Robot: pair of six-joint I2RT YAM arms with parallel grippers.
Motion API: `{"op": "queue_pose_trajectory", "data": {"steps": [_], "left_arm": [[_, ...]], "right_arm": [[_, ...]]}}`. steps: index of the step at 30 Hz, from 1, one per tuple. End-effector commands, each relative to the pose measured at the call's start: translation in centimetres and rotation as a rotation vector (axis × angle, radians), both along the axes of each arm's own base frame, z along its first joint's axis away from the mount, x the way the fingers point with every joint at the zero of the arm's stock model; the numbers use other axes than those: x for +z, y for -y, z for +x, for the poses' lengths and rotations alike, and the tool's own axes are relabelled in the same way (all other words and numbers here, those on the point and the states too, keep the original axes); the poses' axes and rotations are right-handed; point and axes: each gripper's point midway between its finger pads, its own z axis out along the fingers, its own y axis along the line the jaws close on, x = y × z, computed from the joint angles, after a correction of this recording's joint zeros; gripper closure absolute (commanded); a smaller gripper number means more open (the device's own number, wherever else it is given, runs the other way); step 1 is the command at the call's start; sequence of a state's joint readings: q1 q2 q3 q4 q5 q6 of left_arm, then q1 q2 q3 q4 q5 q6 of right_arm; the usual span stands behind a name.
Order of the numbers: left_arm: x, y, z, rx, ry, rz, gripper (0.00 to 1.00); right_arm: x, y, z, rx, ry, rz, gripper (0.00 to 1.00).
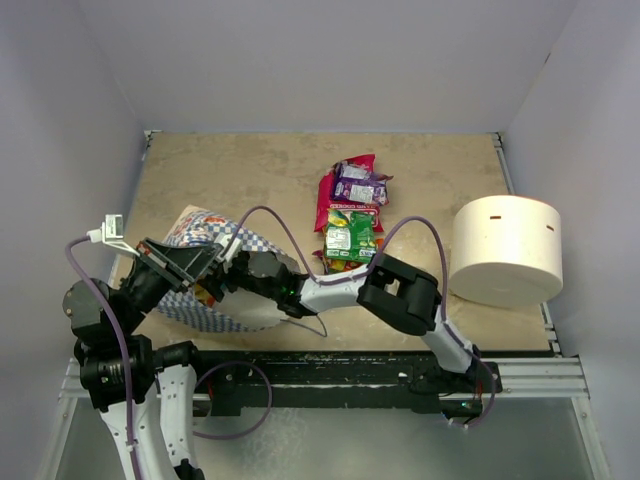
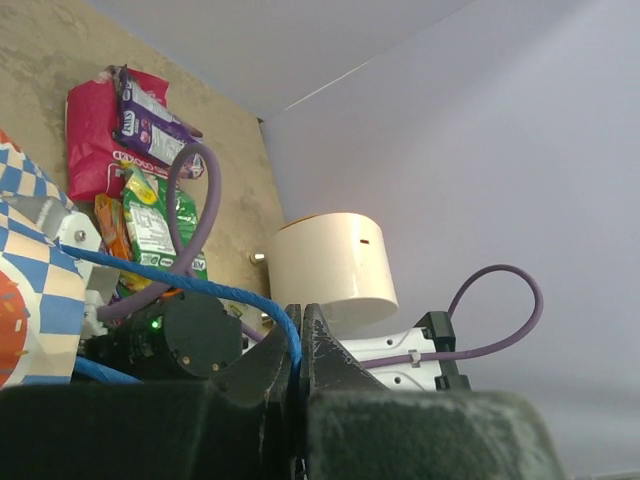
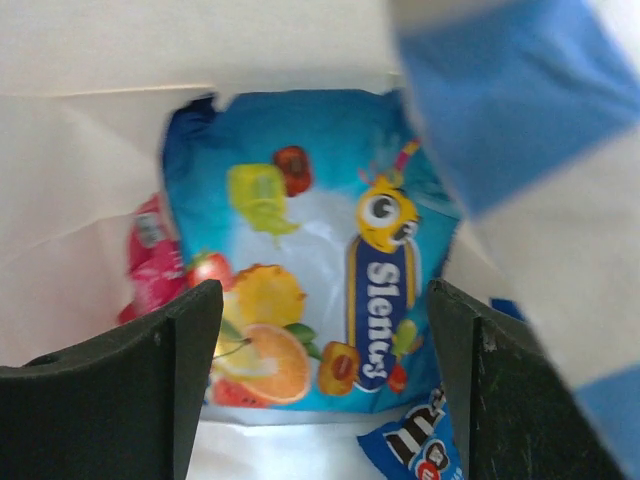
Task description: Take the snacks out of the paper bag
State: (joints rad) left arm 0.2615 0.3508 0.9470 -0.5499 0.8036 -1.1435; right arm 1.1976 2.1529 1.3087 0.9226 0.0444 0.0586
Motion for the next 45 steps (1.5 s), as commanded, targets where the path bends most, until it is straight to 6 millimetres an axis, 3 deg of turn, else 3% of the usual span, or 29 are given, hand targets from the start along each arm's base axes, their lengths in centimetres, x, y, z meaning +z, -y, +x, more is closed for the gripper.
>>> {"op": "queue_pose_trajectory", "data": {"steps": [1,6,9,15,23,26,29,32,37,42,45], "left_arm": [[2.5,1.0,-1.6,-0.064,0.063,-0.001,1.0],[2.2,0.9,-1.1,-0.062,0.055,0.004,1.0],[2.1,0.3,-0.3,-0.029,0.028,0.016,1.0],[1.7,-1.8,2.5,0.076,-0.032,0.139,1.0],[2.2,-4.0,7.1,0.143,-0.018,0.18,1.0],[2.9,-4.4,9.7,0.135,0.003,0.157,1.0],[5.0,-4.5,12.3,0.099,0.08,0.124,1.0],[6.8,-4.4,14.2,0.06,0.132,0.083,1.0],[8.9,-2.8,15.9,-0.009,0.177,0.067,1.0],[9.7,2.6,15.2,-0.152,0.232,0.108,1.0],[8.8,4.4,13.7,-0.216,0.223,0.114,1.0]], "right_arm": [[0.3,0.1,3.1,-0.145,0.023,-0.016,0.14],[-1.5,-0.9,3.6,-0.155,0.009,-0.054,0.09],[-2.1,-0.3,3.0,-0.14,-0.018,-0.073,0.1],[-0.5,4.0,3.0,-0.124,0.024,-0.118,0.11],[2.0,9.1,-0.2,-0.026,0.09,-0.17,0.11],[0.6,10.0,-1.5,0.002,0.037,-0.183,0.12],[0.7,8.8,-2.1,0.018,0.005,-0.154,0.12],[1.9,6.0,-2.4,0.036,0.027,-0.122,0.12],[3.0,1.7,-3.2,0.07,0.036,-0.077,0.13],[4.2,-0.7,-4.3,0.089,0.022,-0.025,0.13],[4.6,-1.5,-4.8,0.096,0.009,-0.001,0.13]]}}
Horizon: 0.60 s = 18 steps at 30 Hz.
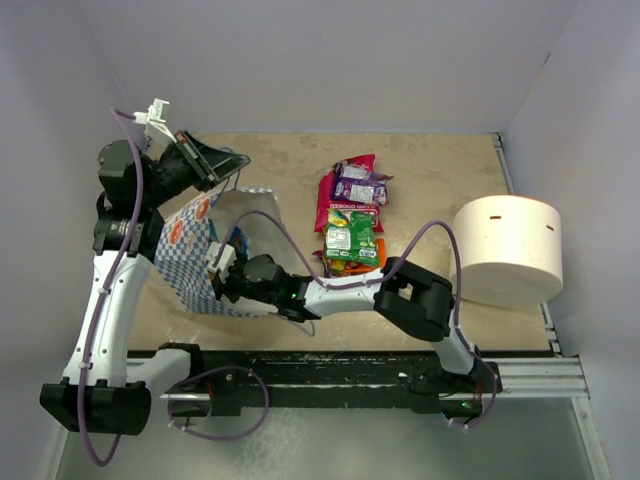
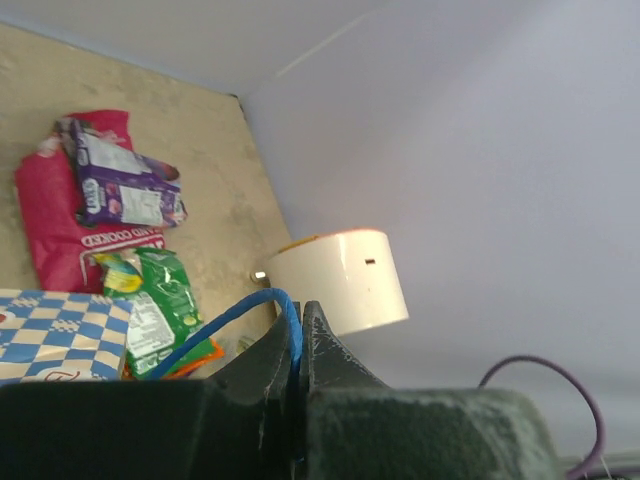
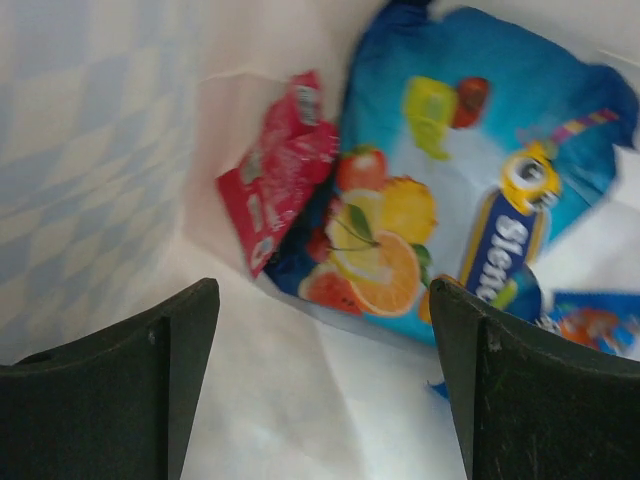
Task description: Take the snacks out of the paper bag
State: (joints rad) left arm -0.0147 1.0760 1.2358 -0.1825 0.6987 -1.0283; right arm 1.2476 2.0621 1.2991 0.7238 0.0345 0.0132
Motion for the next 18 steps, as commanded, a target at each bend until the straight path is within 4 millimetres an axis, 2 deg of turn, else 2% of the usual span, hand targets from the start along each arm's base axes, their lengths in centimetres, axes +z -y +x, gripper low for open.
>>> {"op": "queue_pose_trajectory", "data": {"steps": [1,3,6,9,12,18], "left_arm": [[4.8,2.2,-3.3,-0.072,0.218,0.01,1.0],[4.2,2.4,-4.5,-0.087,0.204,0.016,1.0],[2.9,2.0,-6.9,-0.084,0.171,0.065,1.0],[1.3,0.9,-9.5,-0.032,0.127,0.125,1.0],[-0.2,0.2,-11.7,-0.001,0.097,0.122,1.0],[-1.6,-0.1,-13.6,0.019,0.07,0.08,1.0]], "right_arm": [[4.5,-2.3,-1.6,0.032,-0.006,0.136,0.13],[4.1,-2.5,-1.6,0.016,-0.04,0.154,0.12],[2.2,-1.9,-1.3,-0.03,-0.113,0.131,0.12],[1.1,0.3,0.7,-0.139,-0.12,0.118,0.11],[0.9,2.1,1.5,-0.198,-0.103,0.133,0.11],[-0.6,4.9,3.0,-0.333,-0.105,0.107,0.11]]}}
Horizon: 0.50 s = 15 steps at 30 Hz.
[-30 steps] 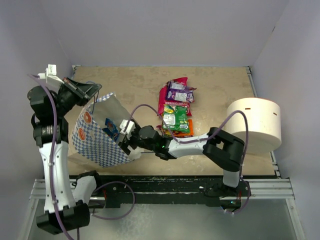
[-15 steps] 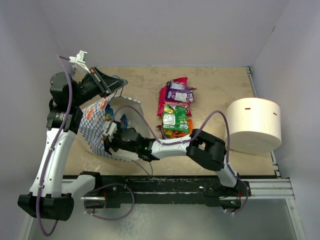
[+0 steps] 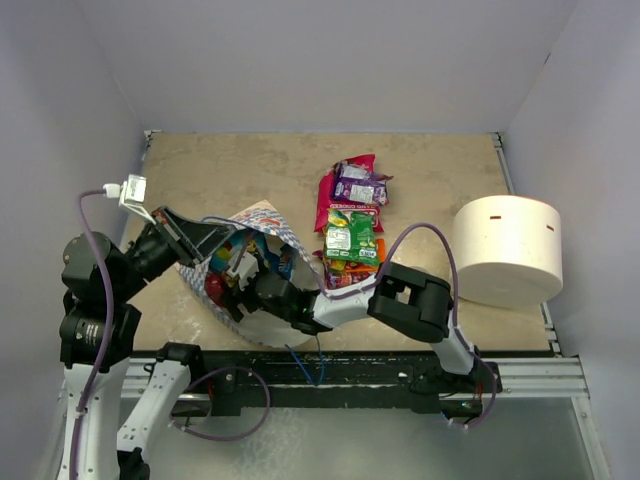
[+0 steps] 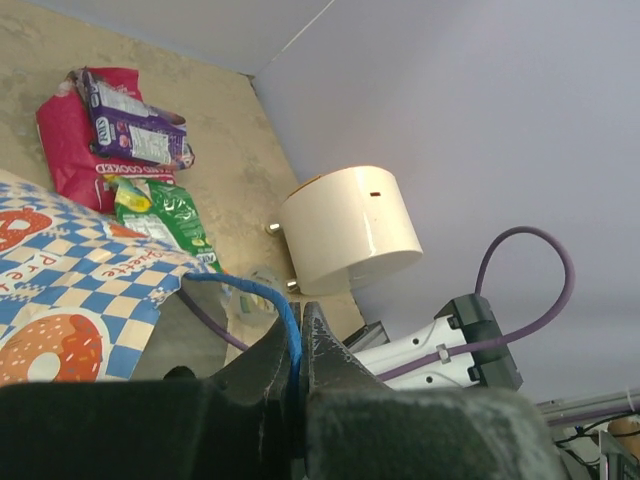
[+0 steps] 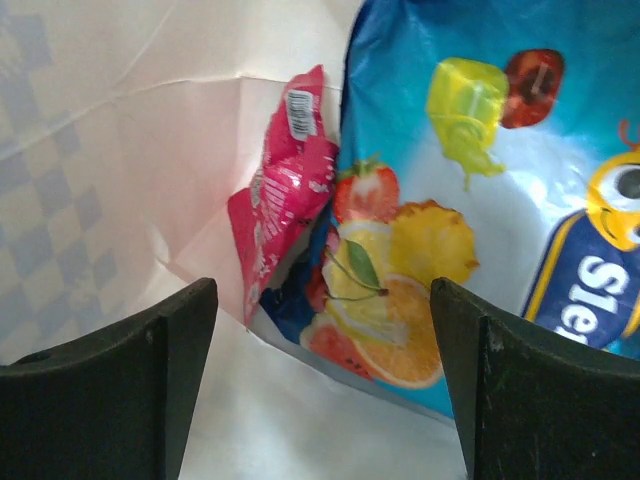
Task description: Take the snacks out of the paper bag
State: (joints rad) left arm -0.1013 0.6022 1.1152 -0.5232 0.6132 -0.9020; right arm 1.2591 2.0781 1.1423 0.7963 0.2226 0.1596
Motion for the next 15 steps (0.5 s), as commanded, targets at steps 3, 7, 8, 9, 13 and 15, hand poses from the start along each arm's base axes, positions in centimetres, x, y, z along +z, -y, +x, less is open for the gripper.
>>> {"op": "queue_pose_trajectory", "data": {"steps": [3,7,8,9,13,15], "left_arm": [[-0.9,-0.2,-0.1,0.02,-0.038,-0.014,1.0],[-1.2,0.0,-0.6,0.007,-0.053,-0.016,1.0],[-1.2,-0.1,-0.7,0.008,-0.053,-0.019,1.0],[-1.3,-0.1,-0.8,0.007,-0.057,-0.02,1.0],[-1.2,0.0,-1.3,-0.002,-0.064,-0.037,1.0],[-0.9,0.1,-1.5,-0.005,-0.057,-0.043,1.0]], "right_arm": [[4.8,2.4,2.9,-0.184,0.07,0.1,0.11],[3.7,4.1,4.2,-0.23,0.103,0.028,0.11],[3.6,4.3,4.5,-0.235,0.114,0.014,0.11],[3.6,4.4,4.9,-0.244,0.126,0.004,0.11],[3.8,4.4,6.8,-0.306,0.13,0.006,0.1],[4.1,4.4,8.0,-0.336,0.117,0.018,0.1]]}}
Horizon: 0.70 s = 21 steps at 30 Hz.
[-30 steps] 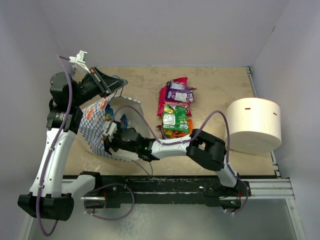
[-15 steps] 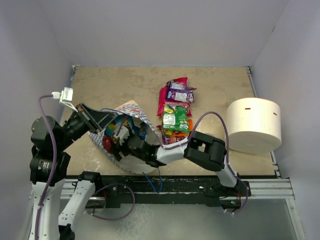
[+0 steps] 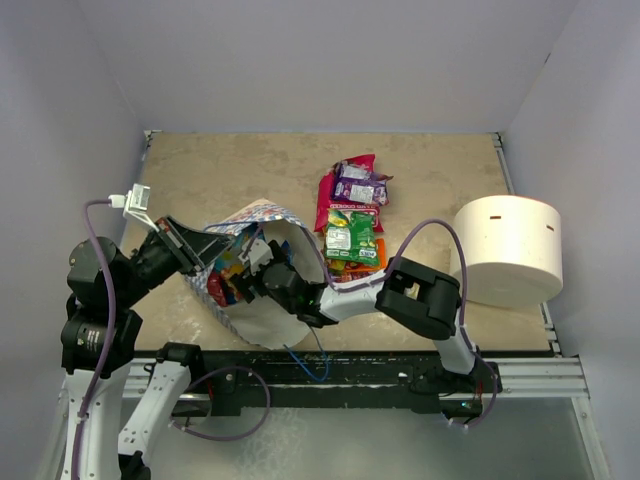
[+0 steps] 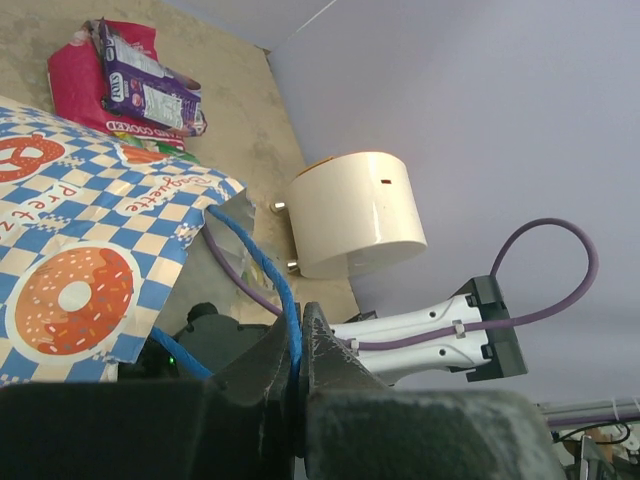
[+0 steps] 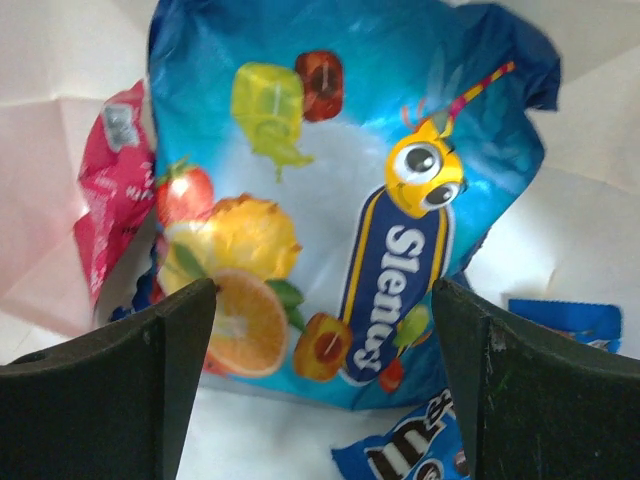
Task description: Take the snacks out of the paper bag
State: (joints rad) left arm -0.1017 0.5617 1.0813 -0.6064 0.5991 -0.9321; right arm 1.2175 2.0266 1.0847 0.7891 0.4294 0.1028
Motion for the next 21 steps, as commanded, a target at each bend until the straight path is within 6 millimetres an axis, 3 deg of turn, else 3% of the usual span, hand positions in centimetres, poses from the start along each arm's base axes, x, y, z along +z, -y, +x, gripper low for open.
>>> {"op": "queue_pose_trajectory", "data": {"steps": [1,8,13,19,21], "left_arm": [[1.5,0.3,-0.8,-0.019,0.044,-0.029,1.0],[2.1,0.3,-0.9,-0.023,0.054,-0.034,1.0],[2.1,0.1,-1.0,-0.01,0.054,-0.033,1.0],[1.7,-0.2,-1.1,0.017,0.042,-0.026,1.0],[1.6,-0.3,-1.1,0.024,0.038,-0.025,1.0]], "right_arm": [[3.9,-0.2,3.7,-0.119,0.042,0.089,0.09],[3.7,0.8,7.6,-0.222,0.033,0.1,0.03],[1.2,-0.3,8.2,-0.217,-0.013,0.072,0.02],[-0.9,-1.3,7.5,-0.18,-0.077,0.089,0.13],[-0.9,-1.6,7.6,-0.167,-0.074,0.087,0.23]]}}
